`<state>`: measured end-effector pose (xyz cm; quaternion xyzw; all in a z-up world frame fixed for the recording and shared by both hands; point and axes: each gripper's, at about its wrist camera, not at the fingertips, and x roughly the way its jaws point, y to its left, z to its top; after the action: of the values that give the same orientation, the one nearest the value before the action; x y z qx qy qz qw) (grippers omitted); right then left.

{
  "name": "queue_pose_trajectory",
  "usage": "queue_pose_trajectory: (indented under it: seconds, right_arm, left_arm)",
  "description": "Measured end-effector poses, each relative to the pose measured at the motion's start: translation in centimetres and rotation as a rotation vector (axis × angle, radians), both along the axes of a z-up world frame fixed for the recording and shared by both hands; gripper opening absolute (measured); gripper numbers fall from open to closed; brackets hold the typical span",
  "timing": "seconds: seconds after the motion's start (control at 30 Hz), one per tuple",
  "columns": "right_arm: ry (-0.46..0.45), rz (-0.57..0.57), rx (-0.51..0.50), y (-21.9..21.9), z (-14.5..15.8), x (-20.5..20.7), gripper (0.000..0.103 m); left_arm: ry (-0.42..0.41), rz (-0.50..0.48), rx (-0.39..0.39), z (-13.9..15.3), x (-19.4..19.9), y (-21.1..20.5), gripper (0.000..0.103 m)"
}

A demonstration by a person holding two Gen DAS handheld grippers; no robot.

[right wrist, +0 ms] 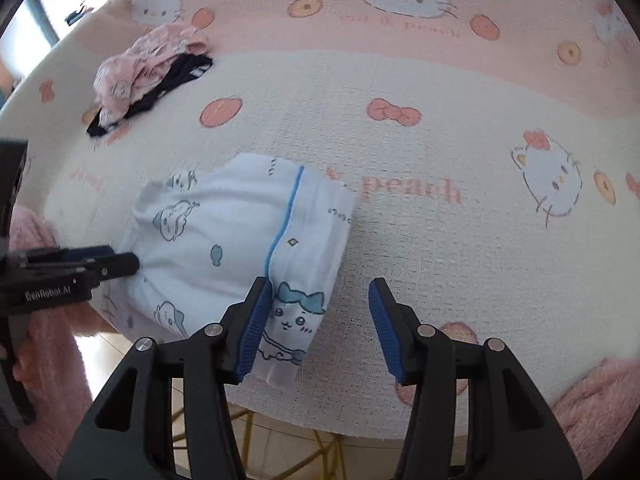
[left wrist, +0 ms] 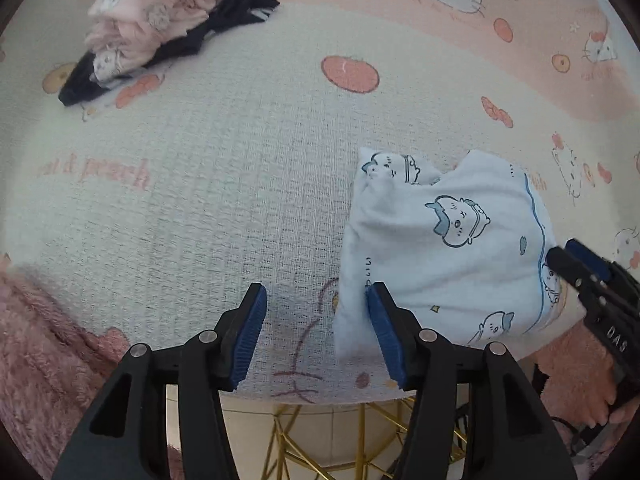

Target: Fold clothes

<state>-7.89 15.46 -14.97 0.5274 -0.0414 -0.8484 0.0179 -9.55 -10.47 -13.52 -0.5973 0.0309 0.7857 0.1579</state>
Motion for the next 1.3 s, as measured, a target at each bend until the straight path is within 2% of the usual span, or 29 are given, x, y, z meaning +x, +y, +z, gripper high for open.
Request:
queue_pose_trajectory:
  seconds: [0.03,0.07,0.13,0.17,0.2,0.3,0.4,0.43,0.6,0.63,0.67,0.77,0.9,0.93,0.97,1.03,1.1,1.27,1.3]
  right_arm:
    - [0.032,-0.019,0.037,0.3,0.6,0.2,0.051]
    - [0.047,-0.011,0.027,0.3,0.8,0.3,0.051]
    - [0.064,0.024,-0.026,-0.2,1.2,0.7,0.05]
    - [0.052,0.048,-0.021,-0.8,1.0,0.7,0.049]
    - [0.028,0.065,0.02,-1.4,0.4,0.6,0.049]
    - [0.004,0.03,0.009,-1.0,-0.2,0.7,0.049]
    - [0.024,-0.004,0.005,0.1,0.2,1.1,0.049]
    - [0.016,-0.009,0.003,0.2,0.1,1.1,0.049]
    - [0.003,-0.014,0.015,0.1,0.0,1.4,0.049]
    - [0.004,-0.017,0.014,0.2,0.2,1.6,0.049]
    - [0.004,-0.02,0.01,0.3,0.5,1.8,0.049]
    - [0.014,-0.05,-0.039,0.8,1.5,2.4,0.049]
    - [-0.004,-0.093,-0.032,1.6,1.5,2.5,0.05]
    - [-0.023,-0.104,-0.027,1.9,0.9,2.5,0.05]
    - [-0.052,-0.108,-0.041,2.1,0.2,2.4,0.05]
    - [-0.072,-0.107,-0.093,2.2,-0.6,2.6,0.05]
    - [-0.059,-0.103,-0.122,2.2,-0.5,2.7,0.05]
    - [0.112,-0.147,-0.093,2.4,2.3,3.1,0.05]
    - [0.124,-0.134,-0.095,2.3,2.5,3.1,0.05]
  left_arm:
    - [-0.003,-0.029,0.045,0.2,0.2,0.4,0.056]
    - [-0.006,-0.057,0.051,0.2,0.5,1.0,0.056]
    - [-0.004,-0.094,-0.026,-0.5,0.8,2.1,0.056]
    - [-0.026,-0.073,-0.038,-1.1,0.5,1.7,0.056]
    - [-0.065,-0.037,-0.005,-1.7,0.1,1.0,0.056]
    - [-0.152,0.071,0.164,-2.1,-0.9,-1.6,0.056]
    - [-0.205,0.091,0.296,-3.0,-1.1,-2.2,0.056]
    - [-0.207,0.091,0.308,-3.2,-1.1,-1.9,0.056]
    - [-0.169,0.066,0.284,-3.8,-1.1,-0.1,0.053]
    - [-0.161,0.072,0.275,-4.0,-1.3,0.3,0.044]
    - [-0.157,0.078,0.278,-4.0,-1.6,0.5,0.028]
    - [-0.155,0.092,0.319,-3.8,-2.3,0.1,0.02]
    - [-0.175,0.108,0.343,-4.0,-3.3,-0.2,0.021]
    - [-0.2,0.126,0.343,-4.6,-3.4,-0.6,0.024]
    - [-0.222,0.148,0.352,-5.1,-3.4,-0.9,0.028]
    - [-0.251,0.172,0.376,-5.7,-3.4,-1.5,0.029]
    - [-0.258,0.157,0.368,-5.7,-3.3,-1.2,0.03]
    - [-0.223,0.125,0.34,-6.3,-3.4,2.2,0.028]
    - [-0.215,0.12,0.339,-6.5,-3.5,2.8,0.027]
